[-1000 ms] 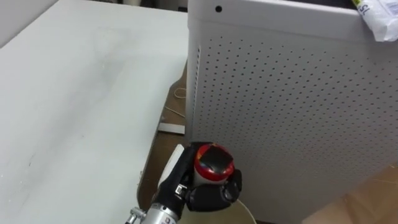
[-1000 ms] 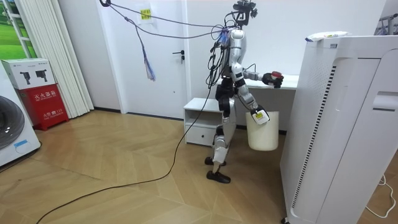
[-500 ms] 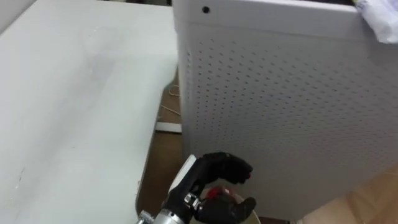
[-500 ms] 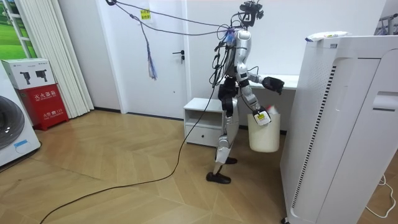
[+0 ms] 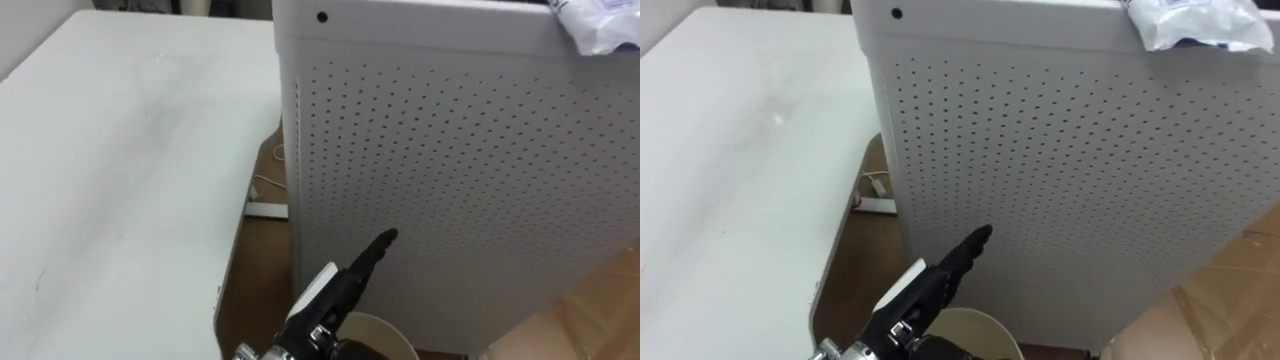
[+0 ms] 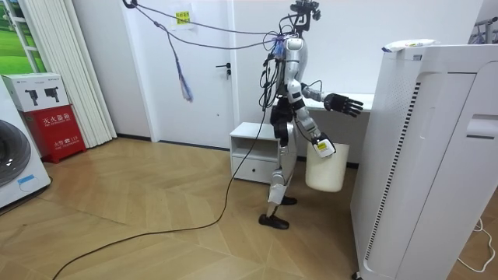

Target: Pick garbage

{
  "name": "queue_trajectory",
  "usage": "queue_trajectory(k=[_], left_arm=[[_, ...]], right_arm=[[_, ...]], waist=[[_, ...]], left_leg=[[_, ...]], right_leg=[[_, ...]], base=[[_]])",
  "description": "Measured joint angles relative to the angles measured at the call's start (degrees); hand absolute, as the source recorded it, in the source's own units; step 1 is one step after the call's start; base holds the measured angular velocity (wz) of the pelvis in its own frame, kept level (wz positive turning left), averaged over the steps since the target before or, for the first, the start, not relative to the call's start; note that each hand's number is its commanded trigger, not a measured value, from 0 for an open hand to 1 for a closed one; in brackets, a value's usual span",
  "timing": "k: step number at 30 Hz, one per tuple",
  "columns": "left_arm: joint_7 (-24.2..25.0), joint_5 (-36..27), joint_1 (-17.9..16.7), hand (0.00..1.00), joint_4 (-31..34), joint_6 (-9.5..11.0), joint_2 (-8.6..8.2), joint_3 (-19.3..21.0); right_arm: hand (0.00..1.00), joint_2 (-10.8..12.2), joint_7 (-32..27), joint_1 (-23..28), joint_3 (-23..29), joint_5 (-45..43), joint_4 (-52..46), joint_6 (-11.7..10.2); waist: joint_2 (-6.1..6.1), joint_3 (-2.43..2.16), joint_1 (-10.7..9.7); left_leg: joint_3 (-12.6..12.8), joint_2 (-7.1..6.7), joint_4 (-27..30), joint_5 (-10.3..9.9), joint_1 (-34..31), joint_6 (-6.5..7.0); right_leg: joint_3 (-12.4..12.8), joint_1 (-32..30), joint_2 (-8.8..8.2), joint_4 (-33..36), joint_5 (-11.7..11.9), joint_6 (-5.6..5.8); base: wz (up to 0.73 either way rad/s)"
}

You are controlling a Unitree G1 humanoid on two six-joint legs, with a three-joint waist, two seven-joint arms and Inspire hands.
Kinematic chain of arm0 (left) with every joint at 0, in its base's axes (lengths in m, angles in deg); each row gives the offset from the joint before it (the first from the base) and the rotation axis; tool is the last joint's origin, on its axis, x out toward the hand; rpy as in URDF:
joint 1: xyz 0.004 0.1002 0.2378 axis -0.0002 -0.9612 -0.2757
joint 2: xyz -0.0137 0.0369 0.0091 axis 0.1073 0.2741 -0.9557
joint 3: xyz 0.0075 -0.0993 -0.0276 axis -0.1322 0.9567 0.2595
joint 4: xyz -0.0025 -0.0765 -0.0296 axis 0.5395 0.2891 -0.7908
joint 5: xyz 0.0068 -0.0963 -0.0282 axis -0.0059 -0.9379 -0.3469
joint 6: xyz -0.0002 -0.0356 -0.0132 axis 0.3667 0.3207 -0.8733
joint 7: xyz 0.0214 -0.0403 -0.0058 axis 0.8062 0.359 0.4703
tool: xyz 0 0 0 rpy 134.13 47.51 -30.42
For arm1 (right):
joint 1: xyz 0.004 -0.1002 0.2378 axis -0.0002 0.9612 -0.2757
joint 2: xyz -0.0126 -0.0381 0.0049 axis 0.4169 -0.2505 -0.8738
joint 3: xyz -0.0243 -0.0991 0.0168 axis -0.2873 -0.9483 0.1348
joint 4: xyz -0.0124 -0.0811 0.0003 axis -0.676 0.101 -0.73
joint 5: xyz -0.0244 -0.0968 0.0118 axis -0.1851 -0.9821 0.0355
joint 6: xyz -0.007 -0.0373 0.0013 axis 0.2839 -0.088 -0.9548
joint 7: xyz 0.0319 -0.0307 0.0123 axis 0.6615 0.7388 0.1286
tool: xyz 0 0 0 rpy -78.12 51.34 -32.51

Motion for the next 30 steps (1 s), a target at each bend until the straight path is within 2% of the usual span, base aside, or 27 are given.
queue_trajectory(k=[7,12,21,26,28,29,30], left_arm=[[-0.89,2.13,-0.05,0.0,2.5,0.02,0.19,0.6],[-1.66,4.62,-0.01,0.0,6.06,0.33,0.44,1.54],[-5.04,8.24,0.57,0.0,8.84,0.42,0.12,2.67],[-5.94,12.32,0.57,0.0,7.38,0.43,1.0,2.78],[-6.12,12.63,0.57,0.0,5.6,0.43,1.22,2.77],[-6.28,12.73,0.56,0.0,5.0,0.44,1.35,2.8],[-6.33,14.2,0.53,0.0,3.81,0.42,1.64,3.2]], right_arm=[[1.0,0.04,0.11,0.24,0.41,0.1,-0.22,-0.01],[1.0,-0.24,-0.14,3.09,1.97,1.55,-3.09,-0.04],[1.0,-0.42,-0.97,5.75,1.95,1.44,-5.82,-0.04],[1.0,-0.81,-0.96,5.38,1.96,1.44,-5.78,0.0],[1.0,-0.85,-0.93,5.35,1.95,1.43,-5.78,0.32],[1.0,-0.83,-0.93,5.24,1.95,1.43,-5.79,0.59],[1.0,-0.73,-0.93,5.01,1.95,1.43,-5.8,1.06]], waist=[[0.01,-0.02,-0.02],[-0.01,-0.06,-0.39],[-0.47,-0.24,-2.54],[-0.68,-0.24,-2.44],[-0.83,-0.19,-1.35],[-0.79,-0.21,-1.12],[-0.8,-0.2,-0.39]], left_leg=[[0.35,-0.23,-1.06,0.55,2.61,-0.13],[0.47,-0.22,-1.26,0.56,3.14,-0.15],[3.73,-0.15,-2.87,0.54,4.89,-0.1],[8.09,0.46,-2.85,0.0,5.9,0.33],[11.25,0.45,-2.86,-0.36,6.3,0.64],[12.17,0.72,-2.86,-0.49,6.34,0.68],[14.12,1.51,-2.92,-0.71,6.39,0.86]], right_leg=[[0.35,1.69,-0.11,0.08,0.05,-0.08],[0.85,1.55,-0.13,0.75,0.02,-0.07],[1.7,0.45,-0.56,2.06,0.02,-0.06],[1.75,-1.9,-0.81,4.89,0.04,-0.08],[1.74,-3.74,-1.0,6.12,0.57,-0.32],[1.62,-4.11,-0.96,5.95,0.96,-0.44],[1.38,-4.86,-0.88,5.83,1.84,-0.52]], base=[[-0.02],[-0.03],[-0.21],[-0.44],[-0.73],[-0.79],[-0.91]])
